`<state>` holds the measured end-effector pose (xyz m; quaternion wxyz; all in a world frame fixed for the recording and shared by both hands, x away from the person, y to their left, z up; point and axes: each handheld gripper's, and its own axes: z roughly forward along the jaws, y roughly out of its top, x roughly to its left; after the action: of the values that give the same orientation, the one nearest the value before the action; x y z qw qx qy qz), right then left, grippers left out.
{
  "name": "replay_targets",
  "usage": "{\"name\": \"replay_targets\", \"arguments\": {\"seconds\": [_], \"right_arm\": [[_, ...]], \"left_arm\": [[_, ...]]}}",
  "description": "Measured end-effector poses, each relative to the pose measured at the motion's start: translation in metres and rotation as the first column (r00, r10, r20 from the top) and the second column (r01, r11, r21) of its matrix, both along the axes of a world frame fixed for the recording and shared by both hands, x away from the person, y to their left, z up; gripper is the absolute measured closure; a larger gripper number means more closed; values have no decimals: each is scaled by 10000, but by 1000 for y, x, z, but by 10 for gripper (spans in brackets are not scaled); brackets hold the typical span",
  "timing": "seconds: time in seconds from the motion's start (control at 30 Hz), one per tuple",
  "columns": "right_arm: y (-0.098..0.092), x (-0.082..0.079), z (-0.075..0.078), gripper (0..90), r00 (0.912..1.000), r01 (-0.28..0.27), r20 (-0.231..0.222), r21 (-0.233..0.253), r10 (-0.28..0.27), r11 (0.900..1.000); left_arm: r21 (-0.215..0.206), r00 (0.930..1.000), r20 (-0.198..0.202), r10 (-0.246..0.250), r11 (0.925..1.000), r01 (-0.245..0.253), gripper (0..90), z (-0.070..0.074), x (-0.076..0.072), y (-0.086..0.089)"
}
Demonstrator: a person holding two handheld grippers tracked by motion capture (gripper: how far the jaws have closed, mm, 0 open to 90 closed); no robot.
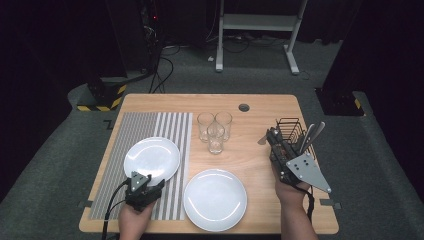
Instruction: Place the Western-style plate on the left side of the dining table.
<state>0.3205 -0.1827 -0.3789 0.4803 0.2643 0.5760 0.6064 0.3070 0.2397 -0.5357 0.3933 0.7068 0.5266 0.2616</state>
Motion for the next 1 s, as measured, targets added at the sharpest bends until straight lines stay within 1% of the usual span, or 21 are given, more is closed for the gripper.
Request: {"name": "replay_targets", "arguments": {"seconds": [0.1, 0.13, 0.33, 0.4, 0.43, 0.5, 0.53, 0.57, 0.6, 0.63, 0.67, 0.7, 0.77, 0.8, 0.83, 0.9, 0.93, 1.0], "right_arm": [[3, -1, 0, 833, 9999, -145, -30, -25, 145, 9999], [7, -1, -1, 833, 9996, -285, -51, -61, 284, 9996], [18, -2, -3, 833, 9972, -726, -211, -105, 723, 9973], [20, -2, -4, 833, 9967, -782, -211, -104, 780, 9969], [24, -3, -5, 833, 9954, -932, -225, -161, 928, 9955], [29, -3, -6, 833, 9936, -1101, -292, -225, 1094, 9937], [31, -4, -7, 833, 9924, -1194, -330, -225, 1186, 9926], [34, -4, -8, 833, 9906, -1318, -402, -222, 1308, 9910], [37, -3, -8, 833, 9890, -1423, -441, -228, 1412, 9896], [37, -3, -8, 833, 9890, -1423, -441, -228, 1412, 9896], [42, -3, -9, 833, 9853, -1628, -558, -209, 1614, 9864], [45, -3, -10, 833, 9832, -1742, -598, -208, 1727, 9845], [50, -3, -10, 833, 9797, -1908, -671, -188, 1891, 9815], [50, -3, -10, 833, 9797, -1908, -671, -188, 1891, 9815], [54, -2, -9, 833, 9753, -2092, -748, -120, 2078, 9778], [57, -1, -9, 833, 9694, -2304, -861, 52, 2300, 9731], [59, -1, -9, 833, 9674, -2364, -908, 121, 2365, 9716], [64, 0, -8, 833, 9639, -2457, -1021, 145, 2459, 9692]], "left_arm": [[3, 10000, 1, 0, 10000, 0, 428, 0, 0, 0], [1, 10000, 1, 0, 10000, 0, 428, 0, 0, 0], [29, 10000, 11, 13, 10000, -13, 428, 0, 0, -1], [53, 10000, 12, 7, 10000, -7, 428, 0, 0, 0], [52, 10000, -3, -20, 10000, 20, 428, 0, 0, 0], [-34, 9998, -158, -113, 9999, 112, 428, 0, 2, 0], [-101, 9994, -313, -155, 9998, 152, 428, 0, 3, 1], [-143, 9992, -334, -214, 9997, 209, 425, 0, 4, 2], [-283, 9990, -367, -260, 9993, 250, 424, 0, 4, 3], [-283, 9990, -367, -260, 9993, 250, 424, 0, 4, 3], [-440, 9988, -370, -313, 9986, 297, 424, 0, 4, 5], [-445, 9988, -360, -326, 9985, 309, 424, -1, 4, 5], [-420, 9990, -339, -297, 9987, 282, 426, -1, 4, 5], [-420, 9990, -339, -297, 9987, 282, 426, -1, 4, 5], [-327, 9991, -278, -315, 9990, 305, 426, 0, 3, 4], [-321, 9993, -246, -285, 9991, 277, 421, 0, 3, 4], [-256, 9994, -215, -277, 9993, 271, 422, 0, 3, 5], [-298, 9995, -190, -258, 9992, 253, 425, 0, 3, 4]]}}
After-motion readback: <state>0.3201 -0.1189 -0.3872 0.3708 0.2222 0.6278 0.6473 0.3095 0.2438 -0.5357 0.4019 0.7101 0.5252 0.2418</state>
